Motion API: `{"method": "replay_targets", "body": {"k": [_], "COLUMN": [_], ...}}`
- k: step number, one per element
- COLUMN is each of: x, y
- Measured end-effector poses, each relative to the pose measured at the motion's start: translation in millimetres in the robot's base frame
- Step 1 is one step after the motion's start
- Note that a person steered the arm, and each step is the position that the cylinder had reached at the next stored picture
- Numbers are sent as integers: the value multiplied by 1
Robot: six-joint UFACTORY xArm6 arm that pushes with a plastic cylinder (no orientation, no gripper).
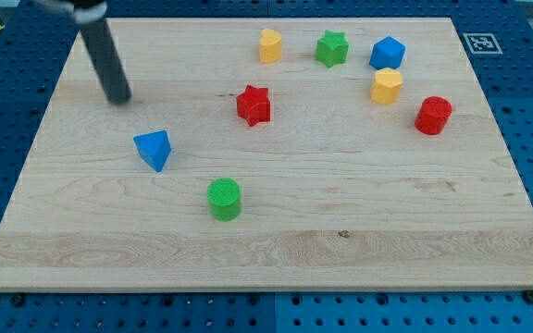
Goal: Point your arm to the bottom center
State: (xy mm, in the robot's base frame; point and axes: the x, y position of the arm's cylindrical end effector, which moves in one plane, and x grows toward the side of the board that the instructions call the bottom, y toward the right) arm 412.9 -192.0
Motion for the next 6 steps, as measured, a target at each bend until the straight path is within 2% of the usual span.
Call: {"method": "replay_targets", "body": {"k": [1, 2, 3, 4, 5, 6], "x": [111, 135, 111, 100, 158, 206], "y": [99, 200, 203, 153, 142, 162]}}
